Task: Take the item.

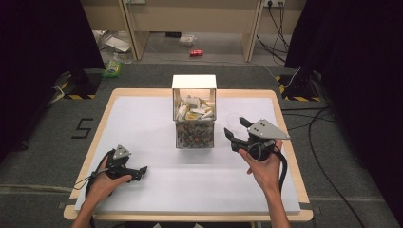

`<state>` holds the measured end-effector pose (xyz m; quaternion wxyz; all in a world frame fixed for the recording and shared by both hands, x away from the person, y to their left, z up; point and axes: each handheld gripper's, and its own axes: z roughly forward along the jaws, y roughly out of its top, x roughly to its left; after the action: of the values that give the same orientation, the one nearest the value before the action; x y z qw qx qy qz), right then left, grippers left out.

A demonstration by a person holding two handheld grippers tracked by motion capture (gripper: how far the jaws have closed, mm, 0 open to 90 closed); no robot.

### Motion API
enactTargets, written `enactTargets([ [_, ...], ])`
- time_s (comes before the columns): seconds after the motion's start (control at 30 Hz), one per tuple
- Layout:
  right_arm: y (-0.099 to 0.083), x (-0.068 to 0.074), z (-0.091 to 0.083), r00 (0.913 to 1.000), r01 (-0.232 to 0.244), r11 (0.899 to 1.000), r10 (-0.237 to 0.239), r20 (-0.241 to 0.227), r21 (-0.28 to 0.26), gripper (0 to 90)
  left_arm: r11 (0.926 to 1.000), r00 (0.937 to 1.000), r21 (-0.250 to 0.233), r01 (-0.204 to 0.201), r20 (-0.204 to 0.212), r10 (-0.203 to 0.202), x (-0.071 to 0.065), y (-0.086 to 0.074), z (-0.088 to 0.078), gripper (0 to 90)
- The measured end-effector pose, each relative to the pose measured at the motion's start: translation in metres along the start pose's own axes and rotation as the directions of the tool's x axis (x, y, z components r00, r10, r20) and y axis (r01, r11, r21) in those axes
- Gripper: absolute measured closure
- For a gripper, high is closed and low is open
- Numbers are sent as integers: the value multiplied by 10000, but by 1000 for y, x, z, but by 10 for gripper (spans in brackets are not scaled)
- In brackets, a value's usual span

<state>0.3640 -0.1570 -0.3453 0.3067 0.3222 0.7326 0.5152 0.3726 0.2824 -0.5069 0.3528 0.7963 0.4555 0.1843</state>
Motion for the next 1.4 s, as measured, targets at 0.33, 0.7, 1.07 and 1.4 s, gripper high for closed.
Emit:
enactTargets([
  [0.33, 17, 8, 7, 9988, 133, 9990, -152, -456, -418, 418, 10000, 10000, -10, 3, 10, -3, 0, 0, 0, 0],
  [0.7, 28, 16, 19, 9961, 233, 9974, -289, -828, -677, 429, 10000, 10000, -2, 5, -3, -5, 0, 0, 0, 0],
  [1.07, 37, 23, 33, 9923, 350, 9963, -440, -1161, -783, 453, 10000, 10000, -13, 4, 8, -4, 0, 0, 0, 0],
  [1.4, 45, 26, 51, 9882, 592, 9964, -671, -1380, -607, 477, 10000, 10000, -12, 4, 12, -4, 0, 0, 0, 0],
])
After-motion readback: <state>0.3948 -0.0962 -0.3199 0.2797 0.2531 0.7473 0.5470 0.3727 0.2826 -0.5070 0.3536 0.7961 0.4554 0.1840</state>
